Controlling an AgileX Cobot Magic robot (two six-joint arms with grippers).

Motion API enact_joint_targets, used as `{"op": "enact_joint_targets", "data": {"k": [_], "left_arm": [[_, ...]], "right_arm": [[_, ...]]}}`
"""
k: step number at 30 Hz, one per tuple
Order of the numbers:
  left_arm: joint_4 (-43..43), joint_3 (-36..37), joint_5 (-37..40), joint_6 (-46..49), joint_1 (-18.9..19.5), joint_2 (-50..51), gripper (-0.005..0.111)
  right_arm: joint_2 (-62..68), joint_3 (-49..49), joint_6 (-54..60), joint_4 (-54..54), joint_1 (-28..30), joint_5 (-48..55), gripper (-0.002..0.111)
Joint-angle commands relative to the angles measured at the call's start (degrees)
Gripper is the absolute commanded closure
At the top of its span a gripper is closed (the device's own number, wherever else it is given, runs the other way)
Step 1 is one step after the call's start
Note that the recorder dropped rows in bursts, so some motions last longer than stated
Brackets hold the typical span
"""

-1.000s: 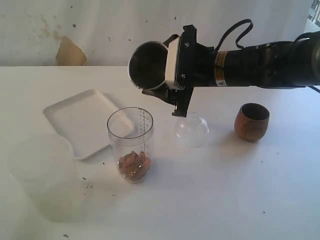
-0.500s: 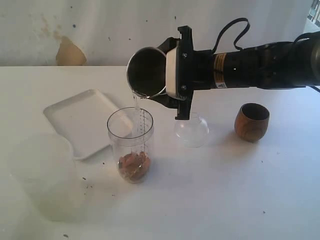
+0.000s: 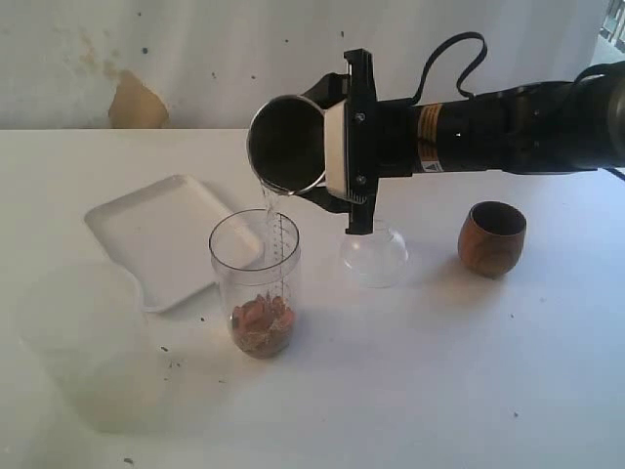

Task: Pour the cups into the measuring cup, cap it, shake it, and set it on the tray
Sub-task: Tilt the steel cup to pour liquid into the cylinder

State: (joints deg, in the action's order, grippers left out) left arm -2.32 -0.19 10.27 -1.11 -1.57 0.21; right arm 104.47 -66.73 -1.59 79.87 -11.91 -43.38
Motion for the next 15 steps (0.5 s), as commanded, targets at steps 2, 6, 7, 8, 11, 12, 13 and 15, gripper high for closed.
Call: {"op": "enact_joint_targets", "data": {"k": [2,6,7,8,11,12,13,15], "left_arm": [[-0.3,0.2,-0.4,-0.1,0.2,-0.2,0.106],[-0.3,0.2,-0.4,-0.1,0.2,-0.2,0.106],[-0.3,0.2,-0.4,-0.1,0.2,-0.2,0.106],[-0.3,0.2,-0.4,-0.1,0.2,-0.2,0.106],[-0.3,0.2,-0.4,-0.1,0.2,-0.2,0.106],[-0.3,0.2,-0.4,-0.1,0.2,-0.2,0.106],[-0.3,0.2,-0.4,-0.1,0.2,-0.2,0.106],[-0.3,0.2,-0.4,-0.1,0.2,-0.2,0.106]], "right_arm": [[-0.9,-0.6,2.2,-1.7,0.0,-1.7,0.108],[-0.9,-0.6,4.6,-2.0,0.0,-1.5,0.108],[-0.9,-0.7,4.6,-2.0,0.0,-1.4,0.108],[-0.9,-0.8,4.6,-2.0,0.0,-1.2,0.108],[-0.9,-0.8,6.8,-2.0,0.0,-0.7,0.108],[-0.9,-0.8,6.9,-2.0,0.0,-0.6,0.108],[-0.9,-0.8,6.9,-2.0,0.0,-0.6,0.108],[-0.9,-0.8,7.5,-2.0,0.0,-0.4,0.108]]}}
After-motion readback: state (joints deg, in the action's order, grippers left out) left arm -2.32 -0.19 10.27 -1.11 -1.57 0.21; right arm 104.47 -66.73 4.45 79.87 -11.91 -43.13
